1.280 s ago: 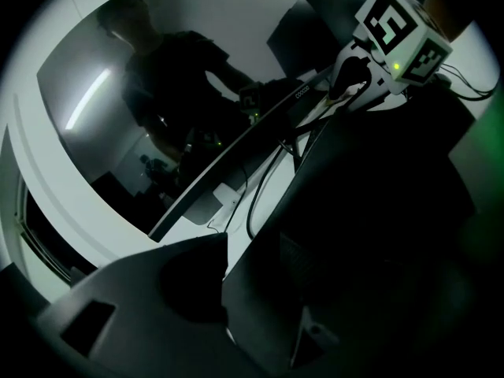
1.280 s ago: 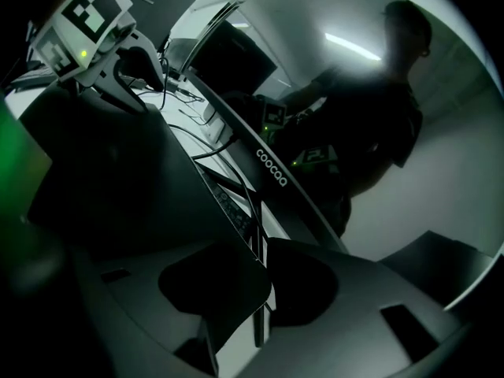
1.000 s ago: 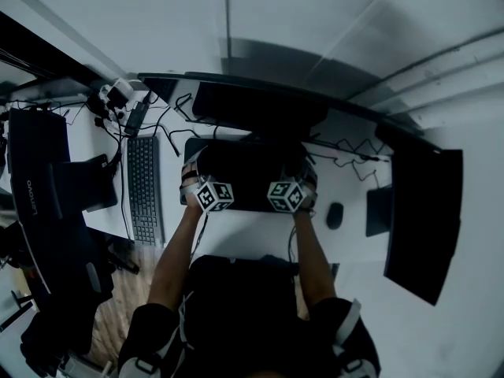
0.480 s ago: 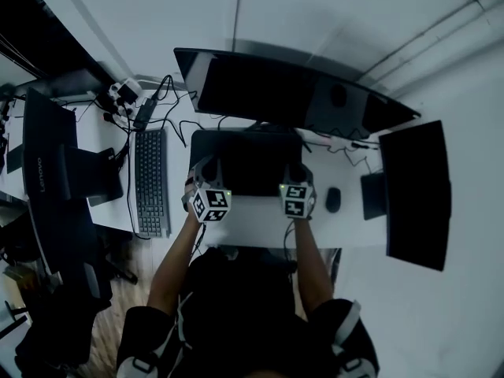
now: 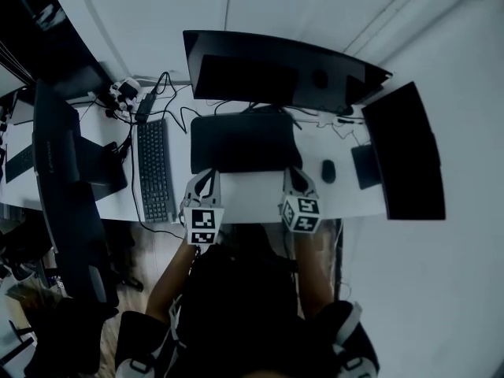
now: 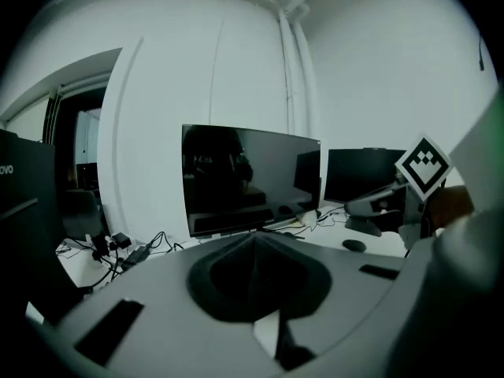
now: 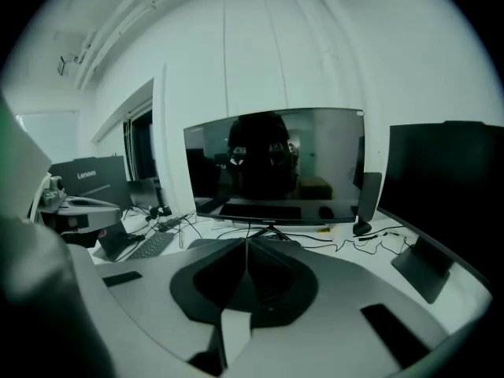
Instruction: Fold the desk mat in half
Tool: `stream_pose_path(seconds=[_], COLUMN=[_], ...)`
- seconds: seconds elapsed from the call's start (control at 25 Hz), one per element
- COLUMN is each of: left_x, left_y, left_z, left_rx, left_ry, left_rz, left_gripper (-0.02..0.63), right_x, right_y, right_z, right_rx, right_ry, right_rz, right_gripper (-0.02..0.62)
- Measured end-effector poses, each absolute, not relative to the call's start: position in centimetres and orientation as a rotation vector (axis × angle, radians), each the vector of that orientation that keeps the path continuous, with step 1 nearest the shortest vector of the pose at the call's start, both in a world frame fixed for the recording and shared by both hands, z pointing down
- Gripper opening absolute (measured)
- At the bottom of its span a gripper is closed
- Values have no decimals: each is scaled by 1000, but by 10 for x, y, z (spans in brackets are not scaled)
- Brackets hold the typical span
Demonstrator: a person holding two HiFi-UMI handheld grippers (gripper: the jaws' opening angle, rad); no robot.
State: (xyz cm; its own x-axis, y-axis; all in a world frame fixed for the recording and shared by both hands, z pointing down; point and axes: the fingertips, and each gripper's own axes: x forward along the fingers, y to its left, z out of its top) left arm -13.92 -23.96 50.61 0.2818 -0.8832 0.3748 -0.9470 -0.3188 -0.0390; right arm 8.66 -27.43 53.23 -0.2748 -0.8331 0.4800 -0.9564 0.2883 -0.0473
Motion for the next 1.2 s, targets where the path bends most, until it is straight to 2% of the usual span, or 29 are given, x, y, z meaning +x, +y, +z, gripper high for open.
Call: stream_pose_path(seconds=[0.52, 1.2], left_x=[-103, -46], left_y=[-162, -91], left_z=[396, 376], left_rx=[2407, 2381], left_ry=[-1822, -1958], left_rz=[142, 166], left_gripper=[6, 6], right_x=[105, 123], right_y=[-192, -115], right_z=[443, 404], right_rx=[1645, 1466], right_ry=[-2336, -2501], right_rz=[373, 352], right_gripper=[9, 8])
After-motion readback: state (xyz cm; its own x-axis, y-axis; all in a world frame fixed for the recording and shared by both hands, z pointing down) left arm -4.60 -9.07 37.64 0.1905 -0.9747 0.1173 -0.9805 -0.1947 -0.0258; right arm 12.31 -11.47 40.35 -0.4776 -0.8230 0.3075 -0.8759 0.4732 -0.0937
